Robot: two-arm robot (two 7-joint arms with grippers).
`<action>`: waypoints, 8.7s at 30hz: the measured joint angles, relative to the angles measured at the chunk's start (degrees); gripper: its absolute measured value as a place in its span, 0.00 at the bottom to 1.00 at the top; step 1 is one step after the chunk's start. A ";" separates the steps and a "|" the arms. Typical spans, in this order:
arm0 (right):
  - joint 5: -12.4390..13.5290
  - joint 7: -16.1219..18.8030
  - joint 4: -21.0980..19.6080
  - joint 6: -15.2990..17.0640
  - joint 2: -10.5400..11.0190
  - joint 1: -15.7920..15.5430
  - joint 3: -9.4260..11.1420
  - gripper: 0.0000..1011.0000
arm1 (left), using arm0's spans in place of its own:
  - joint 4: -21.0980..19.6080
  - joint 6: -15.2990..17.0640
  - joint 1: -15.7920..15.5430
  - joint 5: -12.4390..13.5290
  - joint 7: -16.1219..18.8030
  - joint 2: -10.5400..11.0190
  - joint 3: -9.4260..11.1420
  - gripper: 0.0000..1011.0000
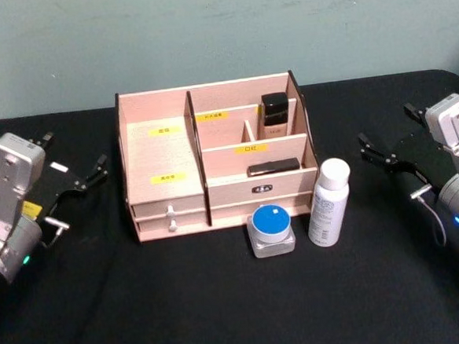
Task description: Pick up the facial cleanser and watermelon frost from the table and place them into the tiered storage box.
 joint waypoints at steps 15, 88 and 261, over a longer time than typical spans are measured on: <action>0.04 0.00 0.00 0.00 0.04 0.00 0.00 0.99 | 0.00 0.00 0.00 0.00 0.00 0.00 0.00 1.00; 19.69 13.63 -35.75 18.38 14.31 -31.98 26.74 0.99 | 0.00 0.00 0.00 0.00 0.00 0.00 0.00 1.00; 7.29 28.50 -15.41 29.22 -3.30 15.21 -0.65 0.60 | 0.00 0.00 0.00 0.00 0.00 0.00 0.00 1.00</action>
